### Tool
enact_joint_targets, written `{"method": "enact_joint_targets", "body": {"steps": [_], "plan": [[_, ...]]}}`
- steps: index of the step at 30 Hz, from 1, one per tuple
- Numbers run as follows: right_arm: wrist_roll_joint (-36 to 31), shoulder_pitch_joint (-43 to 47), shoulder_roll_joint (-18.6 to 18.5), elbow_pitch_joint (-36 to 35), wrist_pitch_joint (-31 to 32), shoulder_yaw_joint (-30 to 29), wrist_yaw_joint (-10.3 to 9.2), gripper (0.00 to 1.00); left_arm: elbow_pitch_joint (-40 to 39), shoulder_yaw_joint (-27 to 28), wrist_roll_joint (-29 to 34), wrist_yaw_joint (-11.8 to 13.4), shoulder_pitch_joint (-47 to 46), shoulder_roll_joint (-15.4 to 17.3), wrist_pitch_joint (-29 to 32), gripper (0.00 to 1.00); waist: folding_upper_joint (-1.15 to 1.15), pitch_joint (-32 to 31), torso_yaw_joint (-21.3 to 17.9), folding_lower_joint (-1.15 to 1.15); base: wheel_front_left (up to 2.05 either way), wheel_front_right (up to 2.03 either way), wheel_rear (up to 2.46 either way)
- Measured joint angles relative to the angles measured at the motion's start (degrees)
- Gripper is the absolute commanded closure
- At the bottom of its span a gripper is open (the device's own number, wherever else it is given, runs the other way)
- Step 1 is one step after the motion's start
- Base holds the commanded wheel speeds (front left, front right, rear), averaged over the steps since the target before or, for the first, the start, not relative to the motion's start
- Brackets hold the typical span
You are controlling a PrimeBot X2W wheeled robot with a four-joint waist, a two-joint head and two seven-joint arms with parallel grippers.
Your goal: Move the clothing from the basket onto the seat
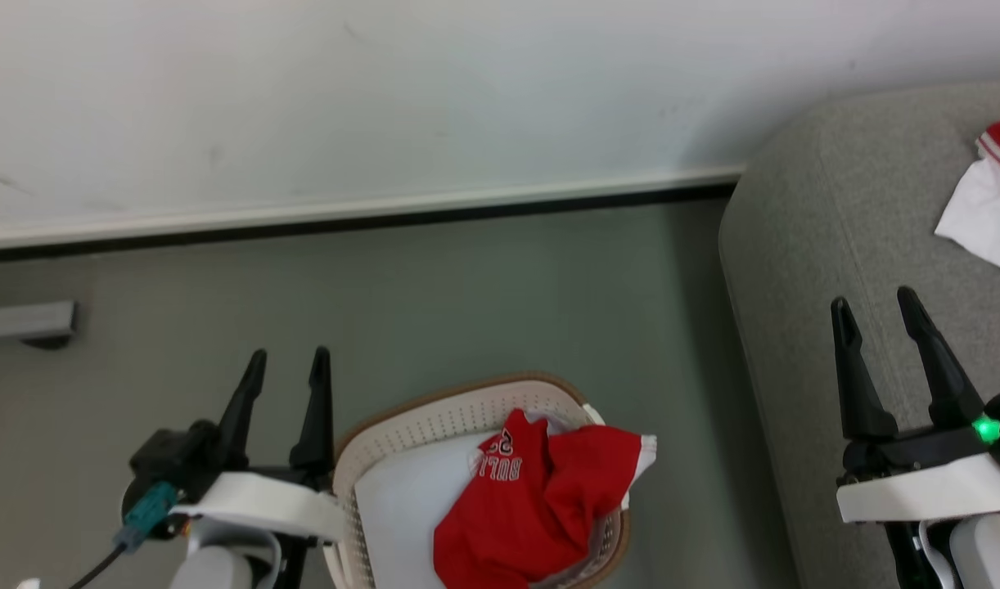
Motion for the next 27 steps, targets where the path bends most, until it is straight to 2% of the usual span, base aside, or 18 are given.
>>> {"method": "enact_joint_targets", "body": {"steps": [7, 19, 27], "plan": [[-0.58, -3.77, 0.52, -1.38, 0.01, -0.02, 0.0, 0.0, 5.89, -2.29, 2.41, -1.04, -7.25, 0.31, 0.0, 0.0, 0.0, 6.6, -1.46, 0.0, 0.0, 0.0, 0.0], [-1.3, -10.73, 2.29, -4.65, 0.0, -1.93, 0.0, 0.0, 24.84, -10.0, 2.55, -1.74, -19.26, 1.52, 0.44, 0.0, 0.0, 15.66, -4.77, 0.0, 0.0, 0.0, 0.0], [-1.99, -14.94, 3.81, -6.5, 0.0, -2.07, 0.0, 0.0, 36.2, -19.19, -2.72, -1.83, -25.92, 3.46, 3.5, 0.0, 0.0, 20.65, -7.83, 0.0, 0.0, 0.0, 0.0]]}}
